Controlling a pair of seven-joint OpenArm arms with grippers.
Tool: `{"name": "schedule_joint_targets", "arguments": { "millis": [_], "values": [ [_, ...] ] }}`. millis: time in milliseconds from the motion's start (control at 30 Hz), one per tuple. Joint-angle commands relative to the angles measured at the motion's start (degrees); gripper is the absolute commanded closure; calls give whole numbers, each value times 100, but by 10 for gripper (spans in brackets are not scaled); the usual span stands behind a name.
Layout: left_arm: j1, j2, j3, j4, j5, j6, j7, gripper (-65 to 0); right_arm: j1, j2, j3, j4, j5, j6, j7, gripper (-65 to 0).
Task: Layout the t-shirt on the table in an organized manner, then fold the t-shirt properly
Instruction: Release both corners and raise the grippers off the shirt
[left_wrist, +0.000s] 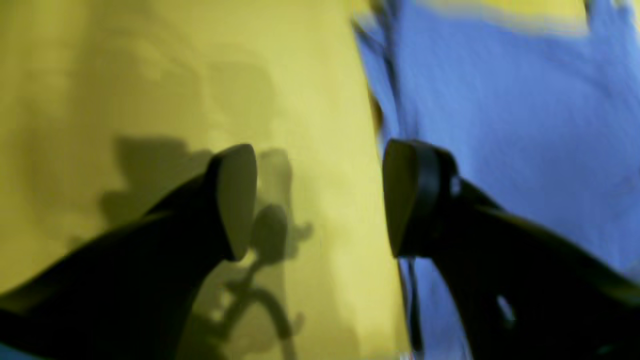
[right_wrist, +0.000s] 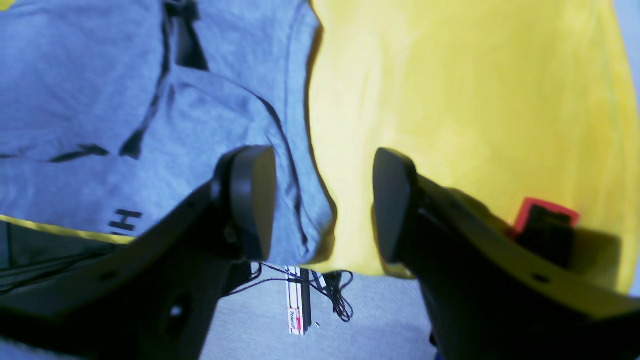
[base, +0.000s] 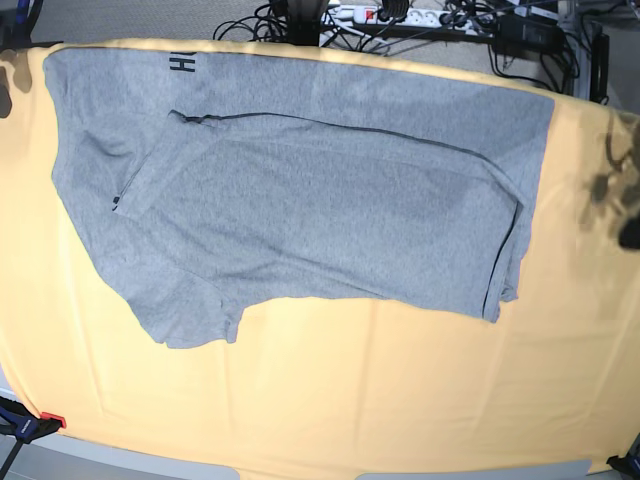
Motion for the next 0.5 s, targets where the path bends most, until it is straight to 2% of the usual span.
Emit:
{"name": "schedule_joint_targets", "arguments": {
  "millis": [0, 133, 367, 467],
  "values": [
    [-234, -92, -44, 66, 160, 103, -332, -403, -26, 127, 57, 79, 149, 28, 74, -334],
    [-629, 271, 63, 63, 1167, 413, -1021, -403, -13, 129, 57, 79, 264, 28, 76, -332],
    [-662, 798, 846, 55, 1908, 509, -1897, -403, -13, 129, 57, 79, 327, 28, 245, -332],
    [-713, 1113, 1167, 55, 2411, 977, -2328, -403, -13, 129, 57, 79, 327, 28, 334, -332]
  ]
}}
